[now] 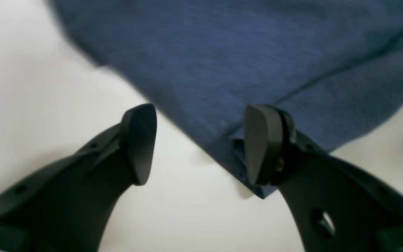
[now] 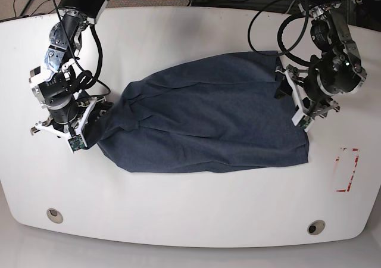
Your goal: Layout the t-shirt on the table in an organized manner, then fold the t-shirt properly
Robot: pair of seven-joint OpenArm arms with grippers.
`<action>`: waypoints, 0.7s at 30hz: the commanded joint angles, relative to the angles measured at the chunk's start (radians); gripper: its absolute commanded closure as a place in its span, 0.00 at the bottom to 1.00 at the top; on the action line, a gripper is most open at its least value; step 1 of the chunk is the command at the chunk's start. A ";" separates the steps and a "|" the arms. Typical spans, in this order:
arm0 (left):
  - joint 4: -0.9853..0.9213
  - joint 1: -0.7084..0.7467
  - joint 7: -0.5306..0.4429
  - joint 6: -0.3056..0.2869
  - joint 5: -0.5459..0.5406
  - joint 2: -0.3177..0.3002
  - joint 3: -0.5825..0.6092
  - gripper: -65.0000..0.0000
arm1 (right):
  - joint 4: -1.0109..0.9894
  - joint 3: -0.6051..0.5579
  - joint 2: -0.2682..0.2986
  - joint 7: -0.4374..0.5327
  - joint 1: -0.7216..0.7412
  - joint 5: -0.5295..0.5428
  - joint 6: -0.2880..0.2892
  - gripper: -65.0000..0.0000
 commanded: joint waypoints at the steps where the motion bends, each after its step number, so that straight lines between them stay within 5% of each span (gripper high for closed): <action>1: -0.021 -0.015 -0.019 -0.001 0.010 -0.006 0.034 0.42 | 0.019 0.001 0.011 0.021 0.020 0.004 -0.006 1.00; 21: -0.236 -0.013 -0.098 -0.001 0.081 0.002 0.165 0.42 | 0.019 0.008 0.011 0.021 0.017 0.004 -0.006 1.00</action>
